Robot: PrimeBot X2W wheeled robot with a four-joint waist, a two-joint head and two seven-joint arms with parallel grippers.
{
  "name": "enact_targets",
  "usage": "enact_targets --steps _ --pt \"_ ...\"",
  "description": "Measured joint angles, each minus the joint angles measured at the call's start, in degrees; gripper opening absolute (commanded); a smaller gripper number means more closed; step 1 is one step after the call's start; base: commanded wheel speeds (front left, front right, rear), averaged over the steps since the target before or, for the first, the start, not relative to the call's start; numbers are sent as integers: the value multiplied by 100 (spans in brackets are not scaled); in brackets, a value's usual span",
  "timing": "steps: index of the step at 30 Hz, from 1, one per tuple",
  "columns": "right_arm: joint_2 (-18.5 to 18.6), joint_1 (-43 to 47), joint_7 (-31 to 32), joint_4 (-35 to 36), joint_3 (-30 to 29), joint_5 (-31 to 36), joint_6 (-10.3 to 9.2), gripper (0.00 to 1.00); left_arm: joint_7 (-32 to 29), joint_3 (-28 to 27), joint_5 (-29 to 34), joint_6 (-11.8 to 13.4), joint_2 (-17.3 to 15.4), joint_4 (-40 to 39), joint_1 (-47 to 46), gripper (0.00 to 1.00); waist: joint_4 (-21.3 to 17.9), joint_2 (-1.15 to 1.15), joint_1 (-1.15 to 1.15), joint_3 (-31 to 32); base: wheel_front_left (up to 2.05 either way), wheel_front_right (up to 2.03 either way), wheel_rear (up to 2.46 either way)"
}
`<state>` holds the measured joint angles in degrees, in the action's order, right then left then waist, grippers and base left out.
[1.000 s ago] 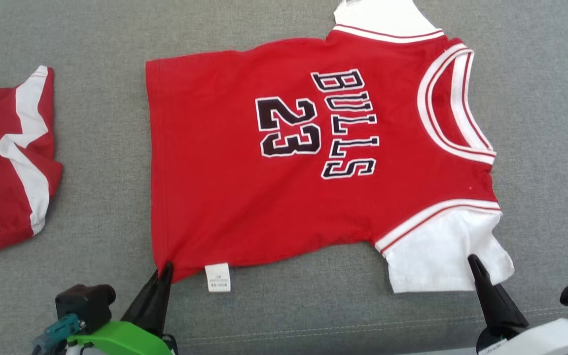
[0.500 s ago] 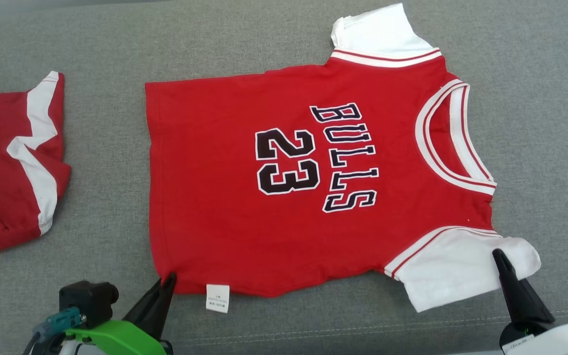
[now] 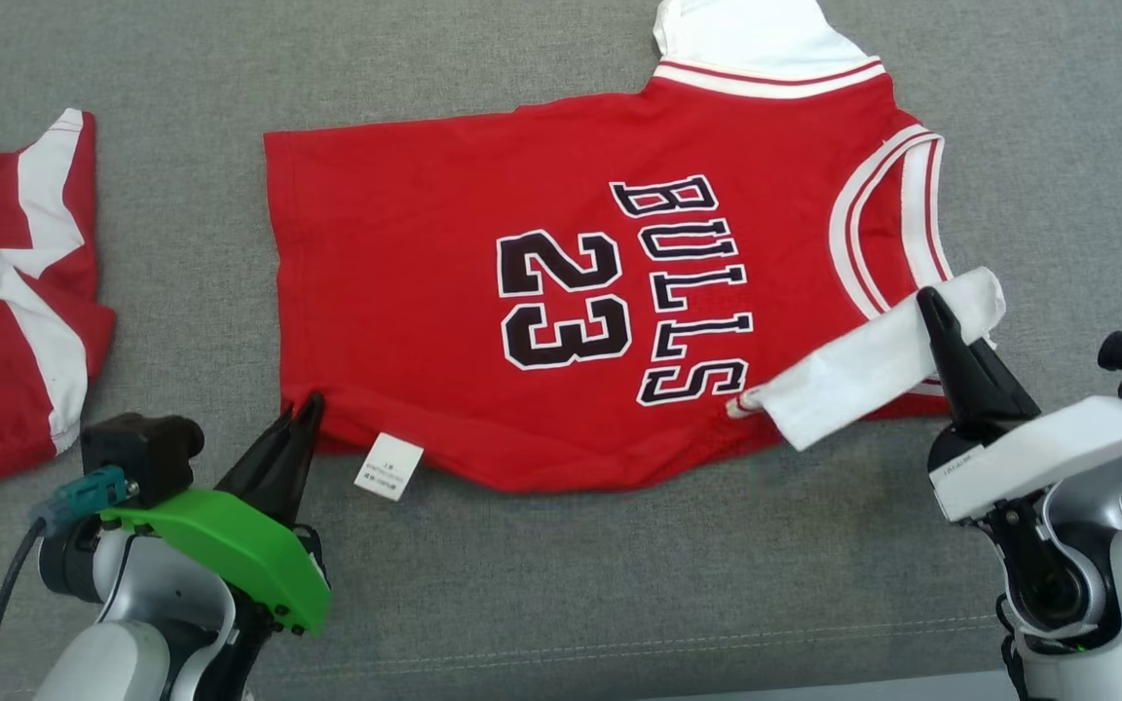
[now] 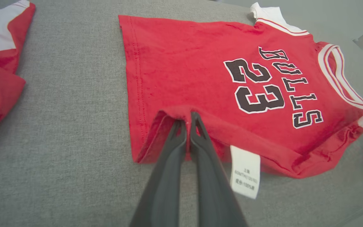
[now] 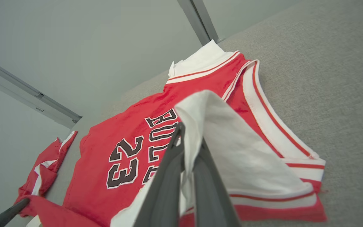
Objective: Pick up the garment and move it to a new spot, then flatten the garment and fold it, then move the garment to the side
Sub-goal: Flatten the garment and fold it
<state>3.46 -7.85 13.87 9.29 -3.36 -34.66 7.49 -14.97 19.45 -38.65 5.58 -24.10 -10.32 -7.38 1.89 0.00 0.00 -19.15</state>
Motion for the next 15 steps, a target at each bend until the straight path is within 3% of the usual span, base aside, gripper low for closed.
enact_targets --steps 15 --pt "324 -1504 -454 -1756 180 -211 -1 0 271 -55 -271 -179 477 1262 -800 0 120 0 0 -279 0 0 0"
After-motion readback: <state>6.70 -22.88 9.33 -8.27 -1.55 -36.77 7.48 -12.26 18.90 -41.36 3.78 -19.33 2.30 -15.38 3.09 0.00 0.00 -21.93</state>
